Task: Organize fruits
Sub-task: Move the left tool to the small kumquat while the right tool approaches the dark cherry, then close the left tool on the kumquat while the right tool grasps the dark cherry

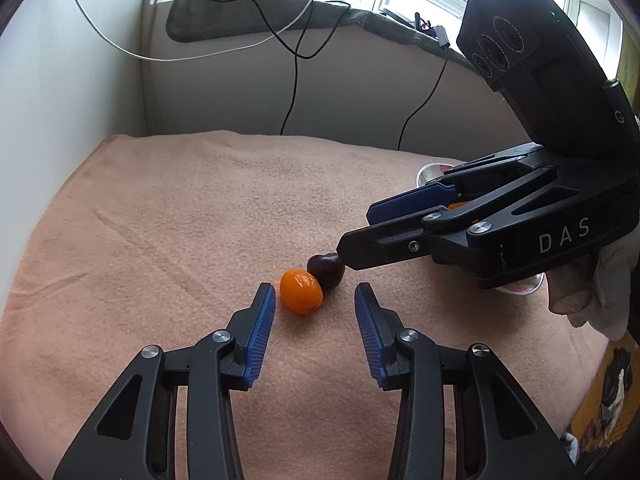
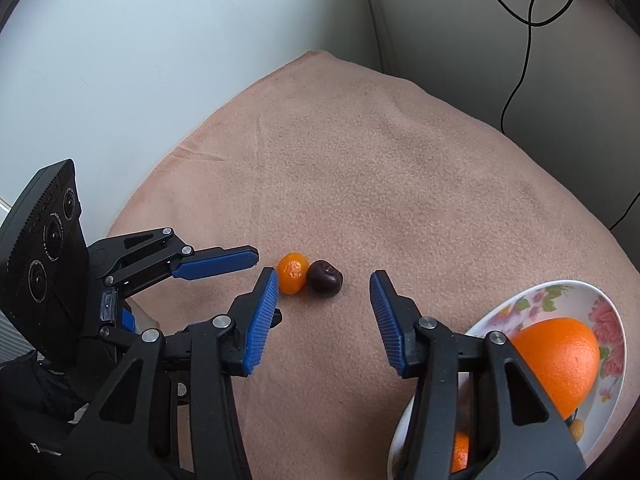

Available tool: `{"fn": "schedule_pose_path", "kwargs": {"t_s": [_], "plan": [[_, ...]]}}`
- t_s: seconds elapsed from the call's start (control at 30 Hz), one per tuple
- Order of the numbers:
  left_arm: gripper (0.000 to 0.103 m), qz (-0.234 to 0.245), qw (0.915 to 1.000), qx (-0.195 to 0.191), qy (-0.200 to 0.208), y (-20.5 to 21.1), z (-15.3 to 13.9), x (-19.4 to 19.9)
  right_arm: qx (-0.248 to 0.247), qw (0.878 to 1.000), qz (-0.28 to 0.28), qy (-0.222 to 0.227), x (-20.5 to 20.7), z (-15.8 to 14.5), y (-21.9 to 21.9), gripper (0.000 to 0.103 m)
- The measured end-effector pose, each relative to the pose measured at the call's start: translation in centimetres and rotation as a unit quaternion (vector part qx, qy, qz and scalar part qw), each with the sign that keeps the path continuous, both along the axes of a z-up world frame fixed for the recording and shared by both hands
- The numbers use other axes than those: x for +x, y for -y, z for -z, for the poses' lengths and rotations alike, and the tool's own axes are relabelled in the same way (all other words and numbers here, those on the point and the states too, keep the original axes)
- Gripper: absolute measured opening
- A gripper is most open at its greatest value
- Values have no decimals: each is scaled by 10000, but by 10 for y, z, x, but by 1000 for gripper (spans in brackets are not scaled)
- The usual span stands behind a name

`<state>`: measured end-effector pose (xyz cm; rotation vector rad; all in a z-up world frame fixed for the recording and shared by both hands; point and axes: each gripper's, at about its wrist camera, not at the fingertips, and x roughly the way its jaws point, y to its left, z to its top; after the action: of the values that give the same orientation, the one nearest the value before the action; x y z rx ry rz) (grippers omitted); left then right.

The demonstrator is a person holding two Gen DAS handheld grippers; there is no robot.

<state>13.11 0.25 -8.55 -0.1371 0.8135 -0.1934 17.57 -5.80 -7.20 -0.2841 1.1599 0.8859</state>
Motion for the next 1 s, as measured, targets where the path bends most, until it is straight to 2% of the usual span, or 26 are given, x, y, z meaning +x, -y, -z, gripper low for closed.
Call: {"fn": "schedule_pose_path", "kwargs": {"t_s": [0.6, 0.9, 1.0], "plan": [[35, 94, 9996, -21, -264, -2, 16, 16, -224, 9987, -163, -432, 13, 30, -24, 37], [28, 58, 9994, 4, -347, -2, 19, 20, -115, 9982, -117, -583, 15, 33, -23, 30], [23, 16, 9994, 36, -348, -2, 19, 24, -82, 9982, -61, -592, 16, 32, -20, 24]]}}
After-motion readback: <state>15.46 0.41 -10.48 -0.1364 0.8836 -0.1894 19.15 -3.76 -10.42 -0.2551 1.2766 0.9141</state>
